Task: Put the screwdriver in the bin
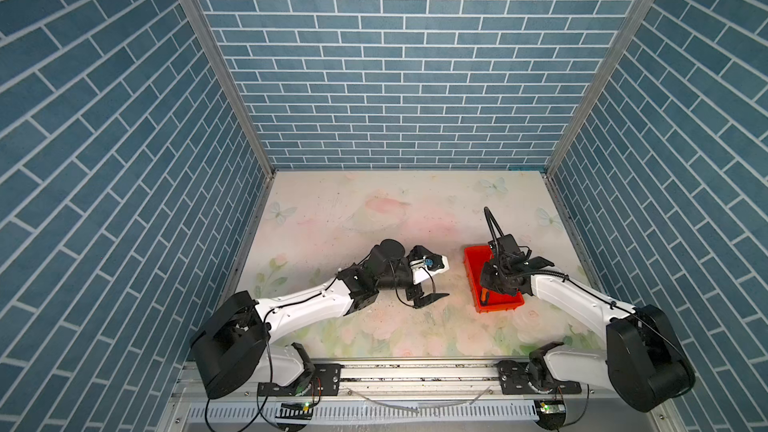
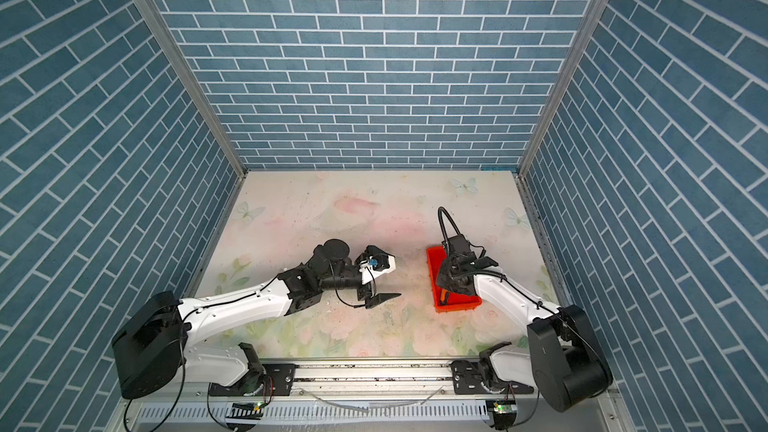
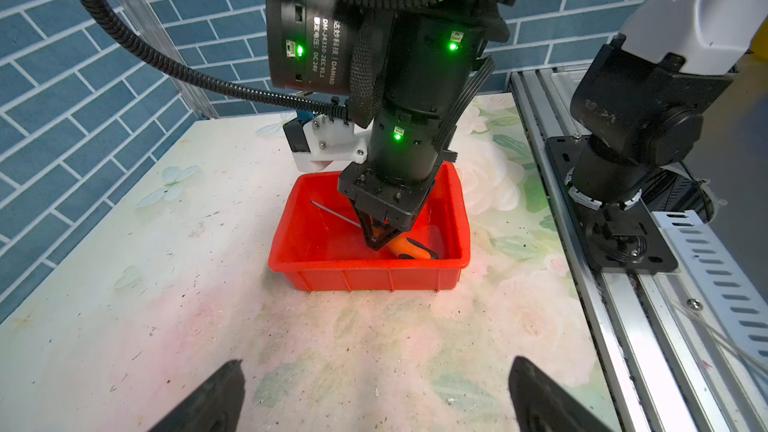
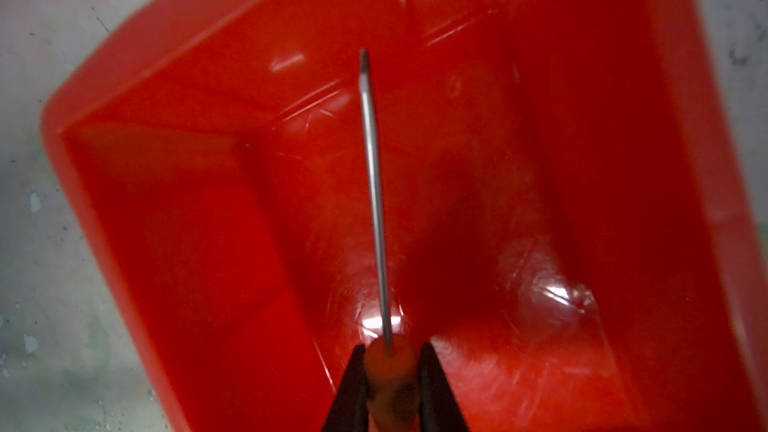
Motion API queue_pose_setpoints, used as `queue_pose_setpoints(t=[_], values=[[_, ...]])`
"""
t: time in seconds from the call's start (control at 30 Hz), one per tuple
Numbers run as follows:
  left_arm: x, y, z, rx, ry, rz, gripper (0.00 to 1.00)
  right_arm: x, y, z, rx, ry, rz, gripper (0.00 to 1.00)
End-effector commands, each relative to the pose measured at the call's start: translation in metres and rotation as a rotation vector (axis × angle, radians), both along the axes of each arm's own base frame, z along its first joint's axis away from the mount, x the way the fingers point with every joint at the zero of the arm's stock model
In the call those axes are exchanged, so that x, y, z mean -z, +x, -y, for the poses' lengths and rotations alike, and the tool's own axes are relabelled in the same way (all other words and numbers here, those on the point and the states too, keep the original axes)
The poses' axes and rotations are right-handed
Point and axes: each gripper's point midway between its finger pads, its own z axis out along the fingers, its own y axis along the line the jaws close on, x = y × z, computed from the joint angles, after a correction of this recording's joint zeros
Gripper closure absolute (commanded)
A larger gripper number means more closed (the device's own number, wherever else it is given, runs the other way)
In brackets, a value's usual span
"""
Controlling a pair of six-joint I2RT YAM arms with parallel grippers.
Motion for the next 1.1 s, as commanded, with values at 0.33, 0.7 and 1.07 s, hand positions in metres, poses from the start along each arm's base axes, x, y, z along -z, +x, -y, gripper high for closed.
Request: queue_pose_setpoints(t=[0.33, 0.7, 1.07], values=[[-0.004, 0.001, -0.001, -0.017, -0.009, 0.023, 0.0, -0.025, 0.011, 0.011, -0.007, -0.037, 0.115, 0.47], [-0.008, 0.049, -0.045, -0.246, -0.073, -0.045, 0.0, -0.115, 0.05, 0.026, -0.033, -0.083, 0.426, 0.16], [0.022, 0.121, -0.169, -0.775, 0.029, -0.037, 0.0, -0.175, 0.099, 0.072, -0.017, -0.35, 0.827, 0.07]])
